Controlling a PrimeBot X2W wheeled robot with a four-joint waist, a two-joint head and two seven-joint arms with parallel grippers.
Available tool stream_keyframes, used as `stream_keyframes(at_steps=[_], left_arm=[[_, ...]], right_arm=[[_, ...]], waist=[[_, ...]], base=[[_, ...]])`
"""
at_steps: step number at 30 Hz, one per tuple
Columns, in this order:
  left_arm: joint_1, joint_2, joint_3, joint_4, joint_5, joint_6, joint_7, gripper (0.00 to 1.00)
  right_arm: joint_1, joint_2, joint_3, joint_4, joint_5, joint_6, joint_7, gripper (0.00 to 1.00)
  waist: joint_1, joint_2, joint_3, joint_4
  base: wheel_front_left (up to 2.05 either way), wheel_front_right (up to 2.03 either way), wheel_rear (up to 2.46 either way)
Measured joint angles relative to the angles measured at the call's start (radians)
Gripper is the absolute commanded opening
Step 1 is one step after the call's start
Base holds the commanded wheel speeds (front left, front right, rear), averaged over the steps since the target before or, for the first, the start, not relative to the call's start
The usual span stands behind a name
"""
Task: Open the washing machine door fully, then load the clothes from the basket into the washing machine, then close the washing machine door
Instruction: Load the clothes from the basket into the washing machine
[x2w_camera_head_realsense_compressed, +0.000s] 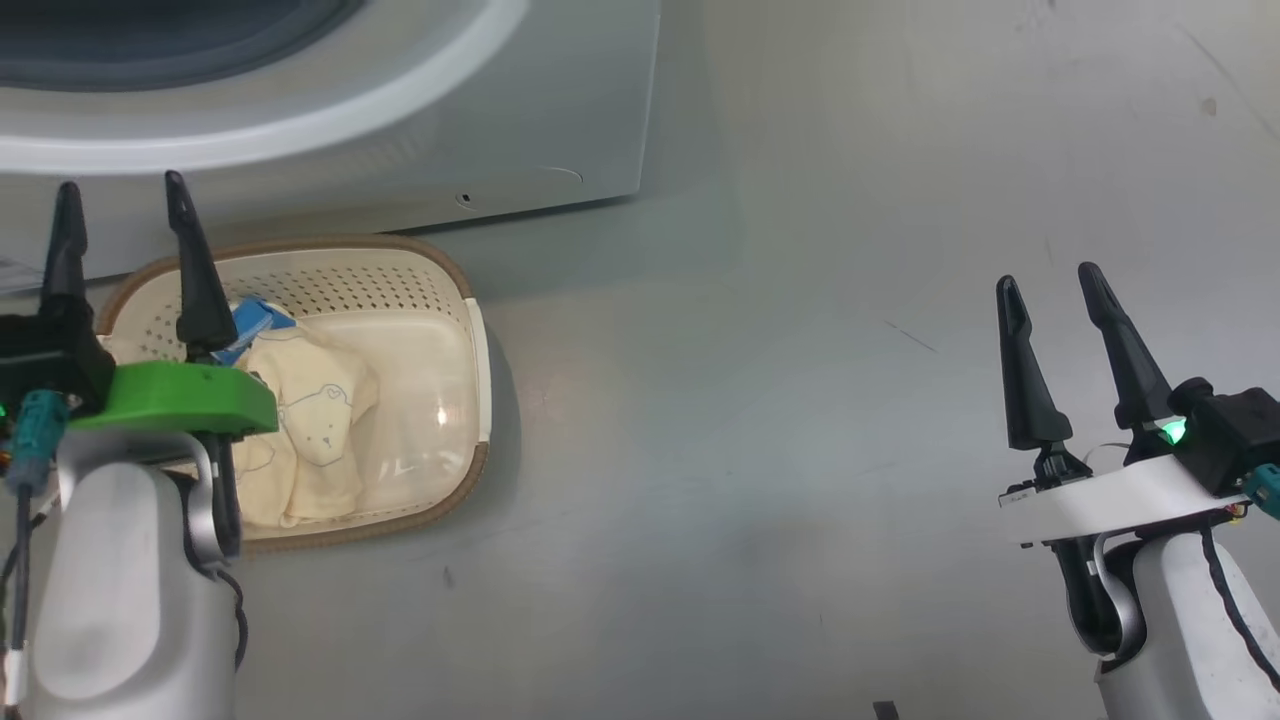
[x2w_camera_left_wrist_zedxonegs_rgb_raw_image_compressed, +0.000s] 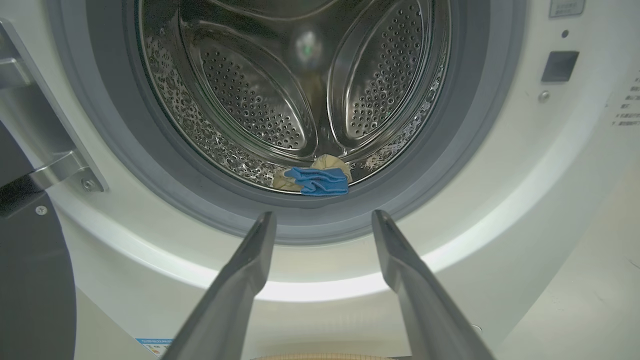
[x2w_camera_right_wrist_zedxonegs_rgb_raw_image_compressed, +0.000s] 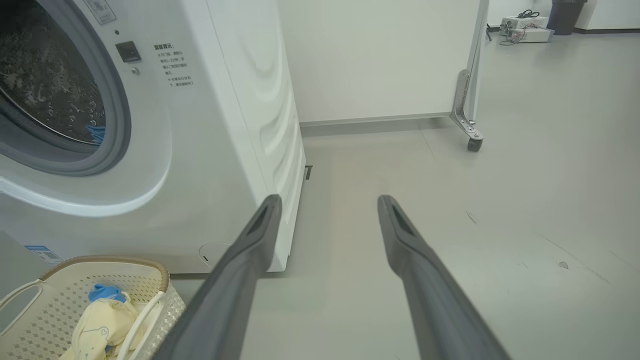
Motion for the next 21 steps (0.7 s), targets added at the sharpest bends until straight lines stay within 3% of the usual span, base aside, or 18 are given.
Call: stream_keyframes(at_steps=[5,21], left_arm=[[0.099,-0.025,-0.007,-0.061,0.005,0.001,0.000,1.00],[0.350,-0.027,-0.054,-0.135,-0.002,0.008,0.001,1.00]], right_arm=[[0.028,-0.002,0.005,0.007,-0.001,0.000,0.000,1.00],[0.121,0.004,0.020,0.043,-0.019,0.000,0.000,1.00]], waist=[[0.0000,0.0000,-0.058,0.026],[0.0000,0.0000,-0.237,0.088]], base=[[0.00,0.00,0.00],[0.00,0.00,0.00]])
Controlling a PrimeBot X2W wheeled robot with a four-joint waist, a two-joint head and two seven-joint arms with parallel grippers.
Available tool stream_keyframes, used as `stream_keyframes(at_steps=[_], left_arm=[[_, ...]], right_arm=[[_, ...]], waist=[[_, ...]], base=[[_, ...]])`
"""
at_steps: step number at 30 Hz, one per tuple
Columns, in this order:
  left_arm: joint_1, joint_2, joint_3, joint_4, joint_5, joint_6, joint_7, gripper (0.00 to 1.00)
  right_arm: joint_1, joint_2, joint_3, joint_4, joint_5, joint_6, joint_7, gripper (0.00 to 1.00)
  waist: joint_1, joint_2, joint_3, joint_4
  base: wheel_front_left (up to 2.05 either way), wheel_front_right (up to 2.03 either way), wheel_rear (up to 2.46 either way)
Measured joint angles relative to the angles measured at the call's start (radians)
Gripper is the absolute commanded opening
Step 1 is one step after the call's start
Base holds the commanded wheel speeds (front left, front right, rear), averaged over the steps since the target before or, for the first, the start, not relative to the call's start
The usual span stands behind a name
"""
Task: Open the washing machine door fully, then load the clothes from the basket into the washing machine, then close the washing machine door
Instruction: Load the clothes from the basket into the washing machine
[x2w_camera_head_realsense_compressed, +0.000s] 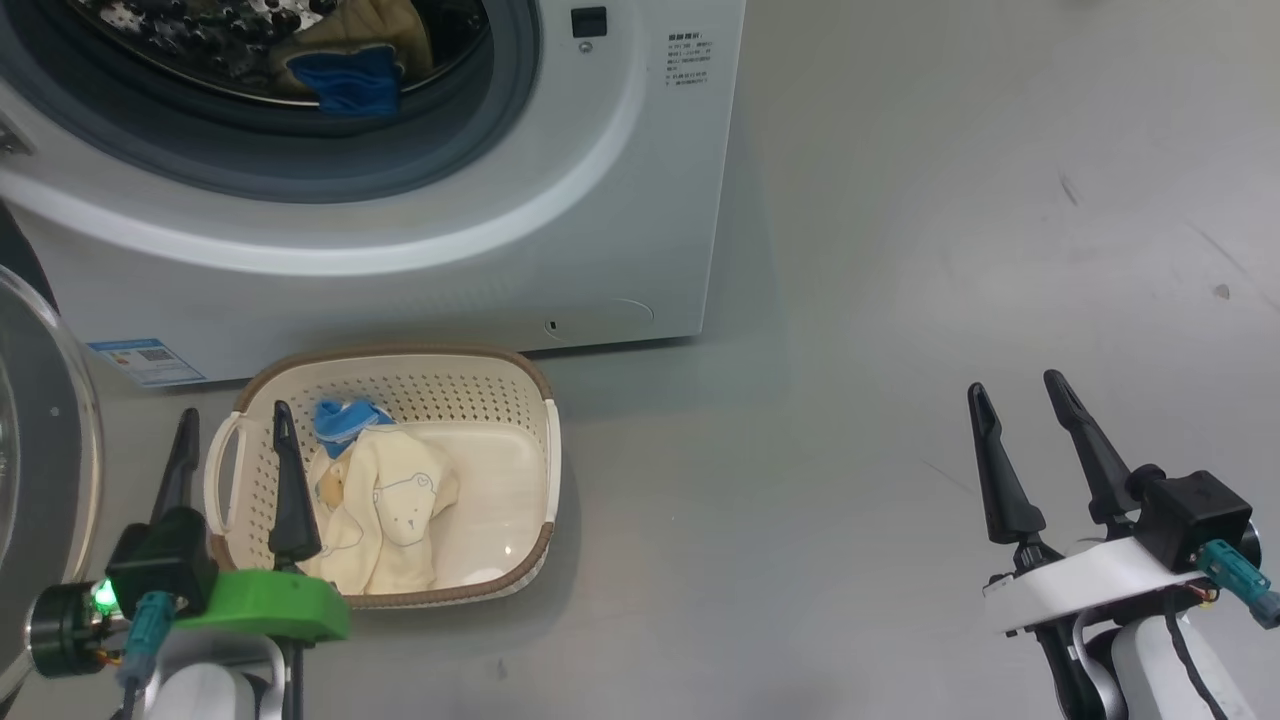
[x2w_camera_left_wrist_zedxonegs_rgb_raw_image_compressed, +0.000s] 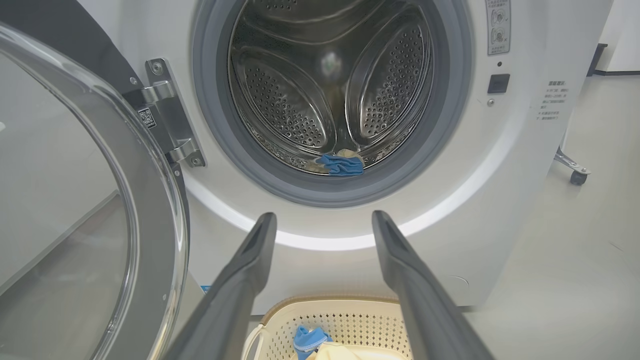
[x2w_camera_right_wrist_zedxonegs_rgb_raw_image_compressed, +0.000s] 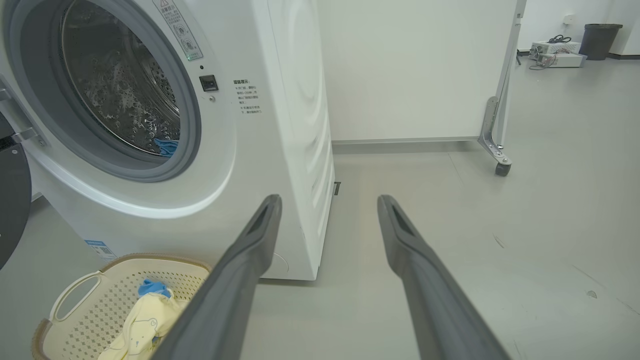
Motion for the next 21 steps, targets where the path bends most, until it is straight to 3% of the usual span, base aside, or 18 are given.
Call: stream_keyframes(at_steps=[21], left_arm=[[0.176,0.000,-0.072,-0.006,-0.026,-0.018,0.000,1.00]], right_arm=[[0.102,0.027,0.034,0.013,-0.009,-0.001,0.000,1.00]], waist=[[0.0000,0.0000,-0.188,0.008]], base=[[0.00,0.00,0.00]])
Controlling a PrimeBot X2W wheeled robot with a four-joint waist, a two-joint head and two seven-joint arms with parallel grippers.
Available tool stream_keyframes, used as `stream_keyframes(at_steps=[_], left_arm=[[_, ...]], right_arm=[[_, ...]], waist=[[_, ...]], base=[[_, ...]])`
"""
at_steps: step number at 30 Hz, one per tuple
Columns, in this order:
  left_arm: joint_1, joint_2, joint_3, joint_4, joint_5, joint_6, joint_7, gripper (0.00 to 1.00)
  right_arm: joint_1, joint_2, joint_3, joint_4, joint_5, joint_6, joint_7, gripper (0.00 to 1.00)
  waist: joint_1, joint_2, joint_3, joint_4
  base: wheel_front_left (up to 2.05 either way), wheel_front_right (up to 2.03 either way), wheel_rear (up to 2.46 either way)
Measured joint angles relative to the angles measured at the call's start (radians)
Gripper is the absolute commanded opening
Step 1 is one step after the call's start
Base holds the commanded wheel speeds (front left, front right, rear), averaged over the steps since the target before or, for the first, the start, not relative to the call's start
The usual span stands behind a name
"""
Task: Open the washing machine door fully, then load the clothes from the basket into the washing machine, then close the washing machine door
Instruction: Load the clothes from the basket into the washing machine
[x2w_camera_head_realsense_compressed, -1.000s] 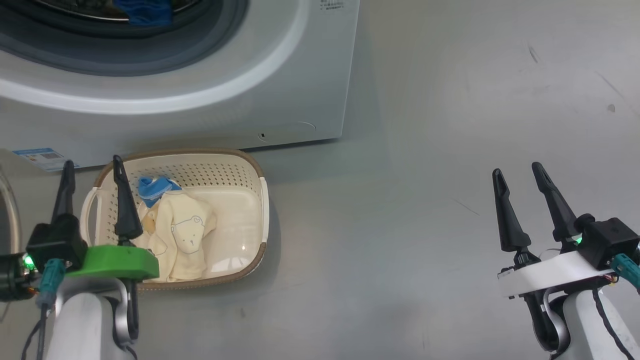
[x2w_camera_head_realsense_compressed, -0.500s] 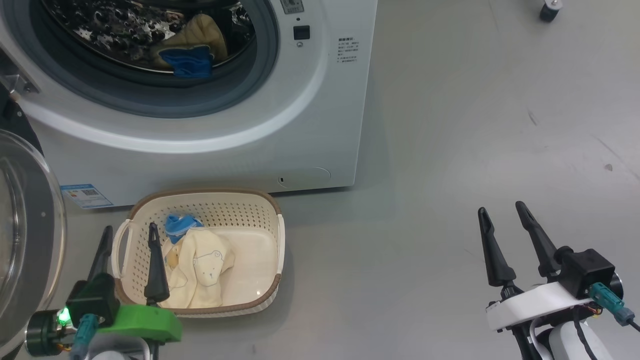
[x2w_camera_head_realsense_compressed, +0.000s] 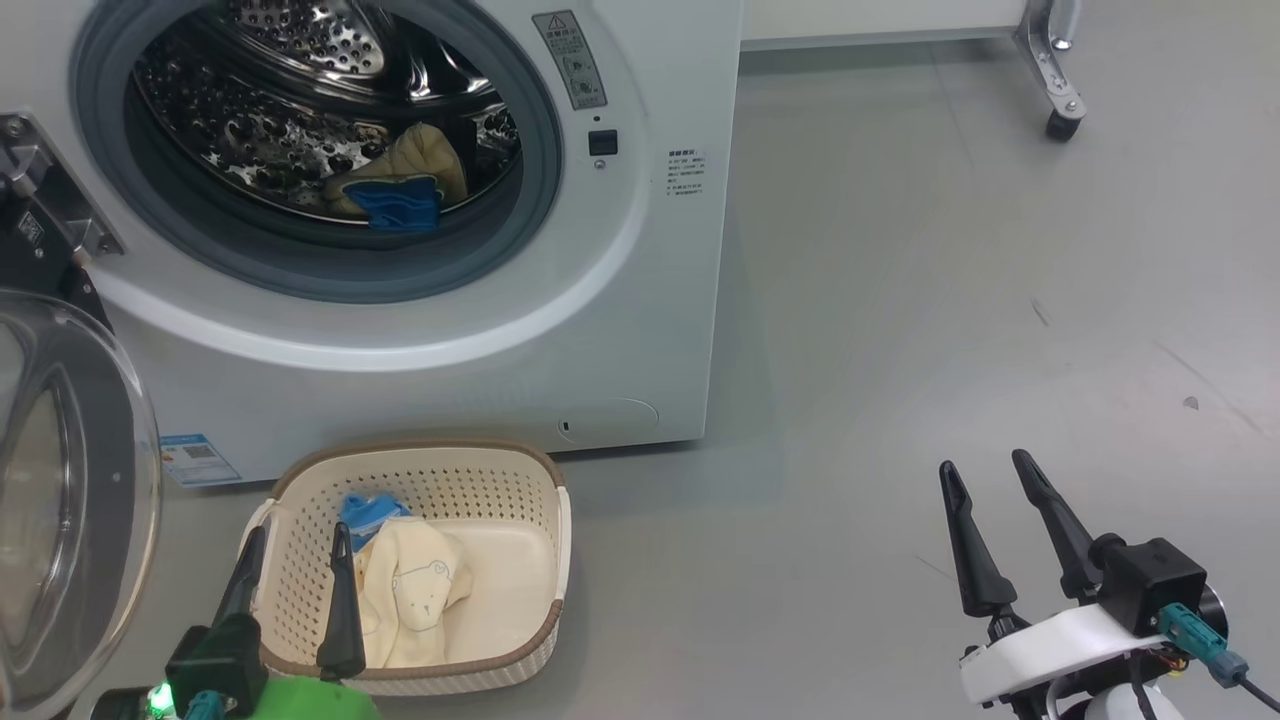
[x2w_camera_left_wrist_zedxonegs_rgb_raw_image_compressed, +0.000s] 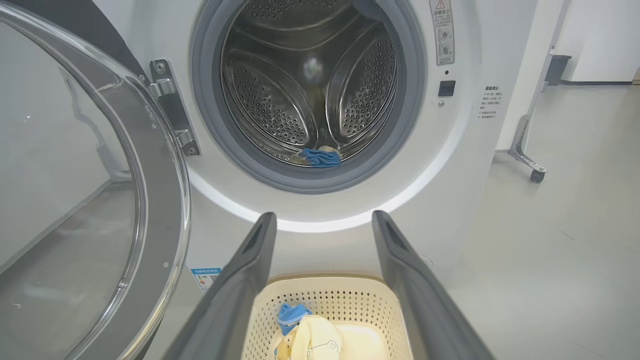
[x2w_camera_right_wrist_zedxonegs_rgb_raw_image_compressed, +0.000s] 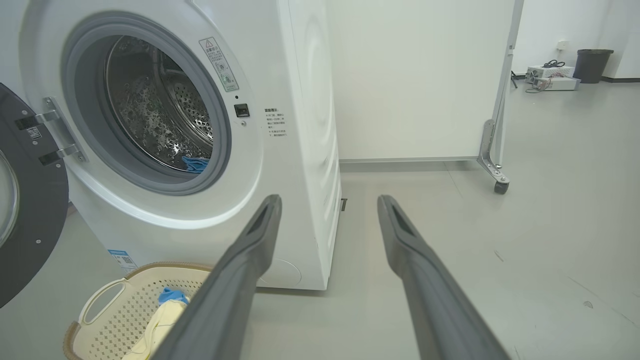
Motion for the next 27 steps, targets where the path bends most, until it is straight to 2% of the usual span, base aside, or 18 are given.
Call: stream_keyframes(at_steps=[27], left_arm=[[0.055,0.001,-0.011,-0.035,-0.018,0.002,0.000,1.00]], right_arm=[[0.042,0.004,0.003,-0.024,-0.005,-0.010,0.000,1.00]], waist=[[0.0000,0.0000,-0.039,-0.013]], base=[[0.00,0.00,0.00]])
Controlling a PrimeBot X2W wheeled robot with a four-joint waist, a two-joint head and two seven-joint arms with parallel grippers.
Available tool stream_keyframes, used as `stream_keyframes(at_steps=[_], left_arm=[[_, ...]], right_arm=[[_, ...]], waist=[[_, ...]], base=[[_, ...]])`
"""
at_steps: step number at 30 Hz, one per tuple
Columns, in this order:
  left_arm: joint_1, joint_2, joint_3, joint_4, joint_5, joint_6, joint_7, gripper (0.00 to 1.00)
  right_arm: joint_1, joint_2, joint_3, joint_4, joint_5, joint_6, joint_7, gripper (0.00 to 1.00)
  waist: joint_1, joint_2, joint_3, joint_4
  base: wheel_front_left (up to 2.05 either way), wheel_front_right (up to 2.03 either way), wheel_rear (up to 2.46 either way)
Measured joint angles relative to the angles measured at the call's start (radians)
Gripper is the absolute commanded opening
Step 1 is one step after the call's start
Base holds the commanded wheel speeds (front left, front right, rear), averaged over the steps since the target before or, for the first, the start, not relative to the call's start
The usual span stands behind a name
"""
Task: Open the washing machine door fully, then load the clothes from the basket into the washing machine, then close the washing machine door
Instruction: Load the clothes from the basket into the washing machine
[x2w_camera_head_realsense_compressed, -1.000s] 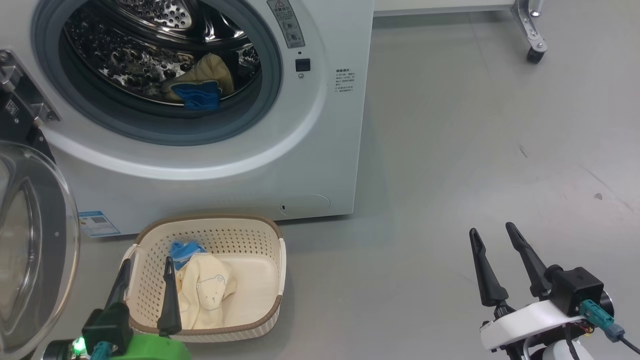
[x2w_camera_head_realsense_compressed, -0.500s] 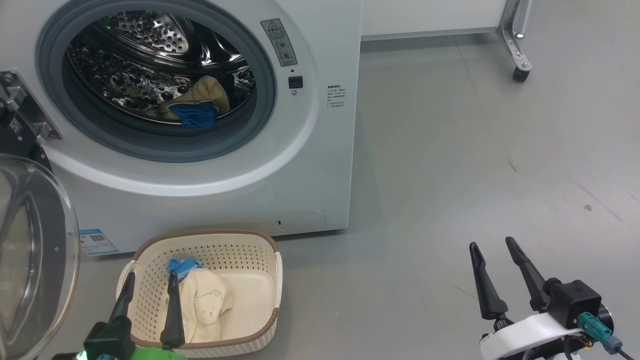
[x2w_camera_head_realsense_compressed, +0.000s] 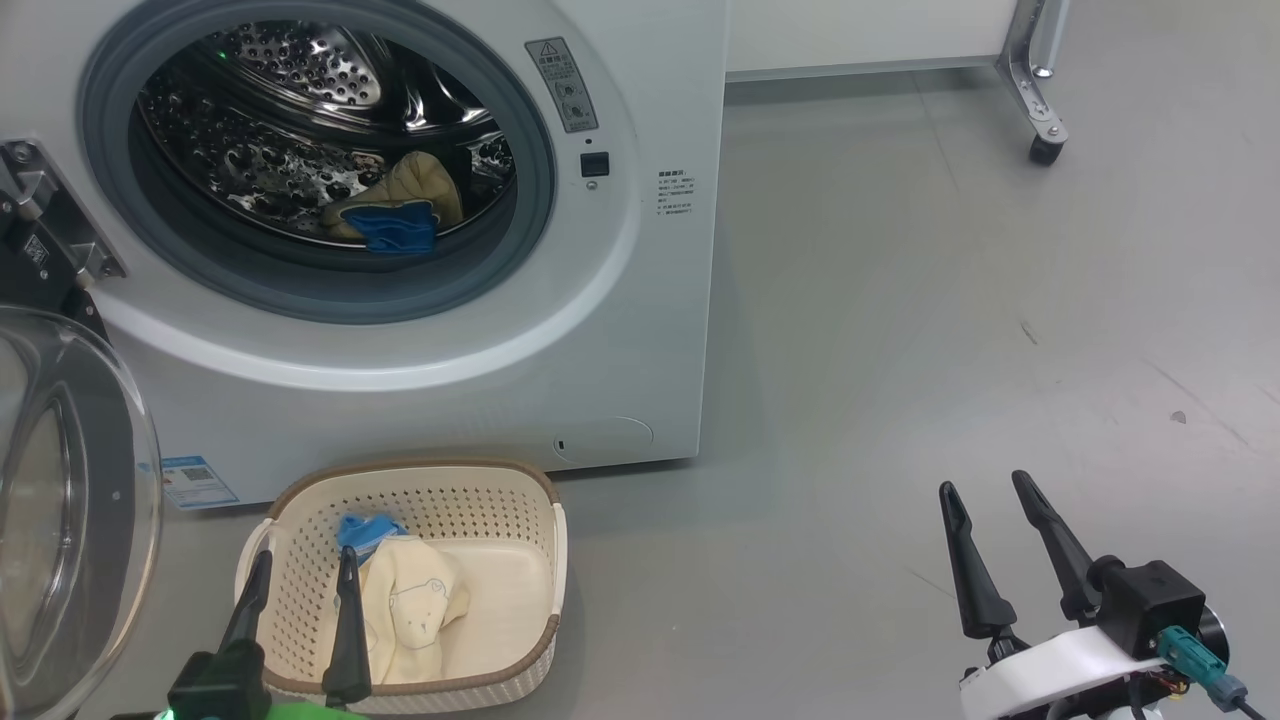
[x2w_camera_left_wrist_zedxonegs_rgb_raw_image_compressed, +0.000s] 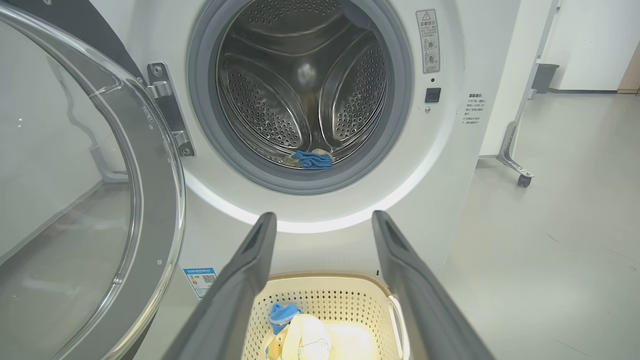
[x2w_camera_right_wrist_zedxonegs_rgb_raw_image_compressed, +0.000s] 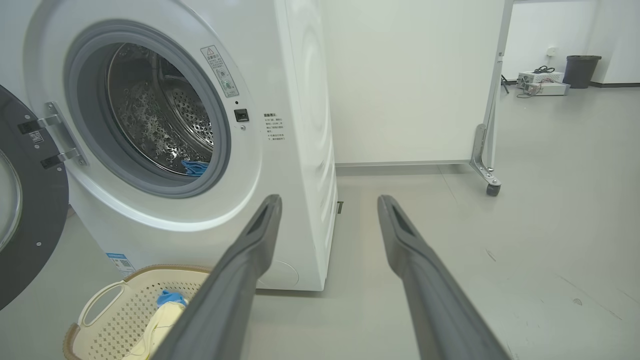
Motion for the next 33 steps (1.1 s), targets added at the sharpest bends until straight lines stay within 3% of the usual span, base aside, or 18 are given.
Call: stream_keyframes(at_steps=[19,33], left_arm=[[-0.003,0.000,-0.015,0.019,-0.008,0.009,0.025,1.00],[-0.161,0.000,-0.065,0.236,-0.008,0.012,0.152,1.00]], right_arm=[[0.012,-0.002,0.008,-0.043,-0.003,0.000,0.000,1.00],[-0.054,-0.006,0.022,-0.088,-0.002,0.001,0.000,1.00]], waist=[[0.0001,0.0000,0.059,-0.004],[0.0001,0.0000,0.187,-0.030]], base=[[0.00,0.00,0.00],[0.00,0.00,0.00]])
